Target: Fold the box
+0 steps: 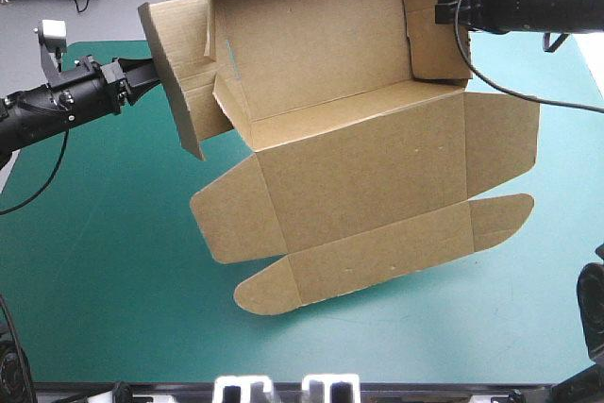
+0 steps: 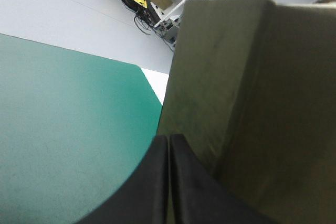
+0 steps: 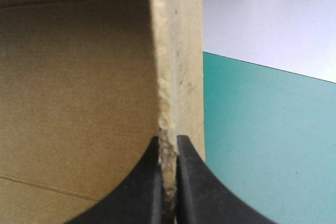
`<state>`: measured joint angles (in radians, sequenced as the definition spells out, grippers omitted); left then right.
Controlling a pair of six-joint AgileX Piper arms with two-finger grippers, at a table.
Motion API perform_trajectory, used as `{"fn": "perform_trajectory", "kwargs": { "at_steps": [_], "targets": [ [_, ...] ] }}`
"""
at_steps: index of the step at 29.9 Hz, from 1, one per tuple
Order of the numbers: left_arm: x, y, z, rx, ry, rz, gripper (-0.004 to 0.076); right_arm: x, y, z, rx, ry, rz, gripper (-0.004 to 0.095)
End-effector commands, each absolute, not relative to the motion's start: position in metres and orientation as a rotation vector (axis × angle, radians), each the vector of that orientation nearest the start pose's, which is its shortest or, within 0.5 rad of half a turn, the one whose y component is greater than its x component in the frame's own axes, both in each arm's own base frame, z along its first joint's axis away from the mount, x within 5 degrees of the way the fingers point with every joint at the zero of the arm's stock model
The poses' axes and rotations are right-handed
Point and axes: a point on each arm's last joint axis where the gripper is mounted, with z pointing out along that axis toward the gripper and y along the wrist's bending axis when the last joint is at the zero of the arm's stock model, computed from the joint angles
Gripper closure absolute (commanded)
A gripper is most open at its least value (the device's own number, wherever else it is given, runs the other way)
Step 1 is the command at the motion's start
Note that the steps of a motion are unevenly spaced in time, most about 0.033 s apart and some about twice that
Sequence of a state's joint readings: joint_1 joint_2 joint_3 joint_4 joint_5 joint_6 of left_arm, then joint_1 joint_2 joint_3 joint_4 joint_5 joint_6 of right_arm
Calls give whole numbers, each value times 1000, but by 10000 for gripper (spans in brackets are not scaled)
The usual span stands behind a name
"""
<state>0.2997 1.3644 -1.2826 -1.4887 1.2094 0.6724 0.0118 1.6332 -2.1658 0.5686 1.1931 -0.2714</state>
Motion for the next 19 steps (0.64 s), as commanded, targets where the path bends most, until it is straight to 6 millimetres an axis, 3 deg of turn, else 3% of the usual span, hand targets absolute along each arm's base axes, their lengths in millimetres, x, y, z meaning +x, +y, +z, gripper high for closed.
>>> {"fn": "perform_trajectory", "kwargs": {
  "at_steps": [1, 9, 19],
  "targets": [
    [250, -17, 451, 170, 1753, -1396, 717, 299, 49, 555, -313, 1860, 569, 927],
    [242, -19, 458, 184, 1726, -1388, 717, 300, 66, 556, -342, 1825, 591, 926],
    [242, -19, 457, 195, 1735, -1371, 717, 320, 76, 541, -350, 1873, 624, 925]
  ]
}}
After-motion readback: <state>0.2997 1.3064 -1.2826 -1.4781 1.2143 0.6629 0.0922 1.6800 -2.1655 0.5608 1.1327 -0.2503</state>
